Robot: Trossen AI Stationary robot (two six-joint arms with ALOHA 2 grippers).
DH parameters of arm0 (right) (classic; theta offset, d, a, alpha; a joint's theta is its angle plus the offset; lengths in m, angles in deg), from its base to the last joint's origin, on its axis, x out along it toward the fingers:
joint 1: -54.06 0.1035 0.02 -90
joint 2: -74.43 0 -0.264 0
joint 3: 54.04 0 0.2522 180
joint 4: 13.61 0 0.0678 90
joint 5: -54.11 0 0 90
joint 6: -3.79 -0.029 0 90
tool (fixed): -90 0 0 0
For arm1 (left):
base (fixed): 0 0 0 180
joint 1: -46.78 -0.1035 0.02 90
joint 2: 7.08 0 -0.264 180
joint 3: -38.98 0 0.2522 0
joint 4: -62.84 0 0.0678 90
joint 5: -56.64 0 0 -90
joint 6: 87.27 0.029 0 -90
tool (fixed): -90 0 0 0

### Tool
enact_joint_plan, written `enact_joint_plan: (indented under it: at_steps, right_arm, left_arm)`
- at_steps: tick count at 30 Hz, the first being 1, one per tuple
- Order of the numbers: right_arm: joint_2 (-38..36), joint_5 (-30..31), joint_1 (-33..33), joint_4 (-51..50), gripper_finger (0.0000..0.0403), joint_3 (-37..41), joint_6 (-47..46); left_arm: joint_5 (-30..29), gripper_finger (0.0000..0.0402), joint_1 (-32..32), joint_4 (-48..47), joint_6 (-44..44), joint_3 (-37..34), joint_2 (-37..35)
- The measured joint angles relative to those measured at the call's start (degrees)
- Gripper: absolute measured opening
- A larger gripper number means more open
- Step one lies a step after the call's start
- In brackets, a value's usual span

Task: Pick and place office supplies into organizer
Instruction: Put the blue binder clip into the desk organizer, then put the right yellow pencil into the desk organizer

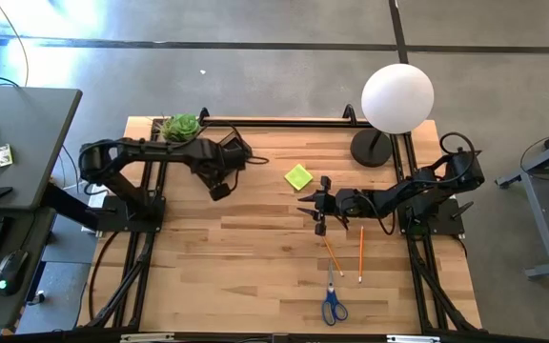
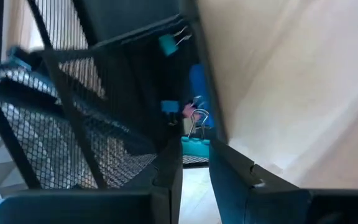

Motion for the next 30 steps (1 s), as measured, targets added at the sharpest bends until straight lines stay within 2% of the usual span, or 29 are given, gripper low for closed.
enact_joint_plan:
  at_steps: [12,24,30]
  right_arm:
    - [0.0,-0.2,0.0,0.0,0.0117,0.0,-0.5]
    - [0.0,-0.2,0.0,0.0,0.0117,0.0,-0.5]
    - [-0.3,-2.6,0.0,1.0,0.0117,0.0,-3.1]
  left_arm:
    - [-2.7,0.0076,-2.0,0.6,-3.2,-2.2,0.0]
    - [-2.6,0.0183,-2.0,0.5,-4.5,-1.6,0.1]
    - [0.3,0.0196,1.9,4.6,-2.7,3.4,0.1]
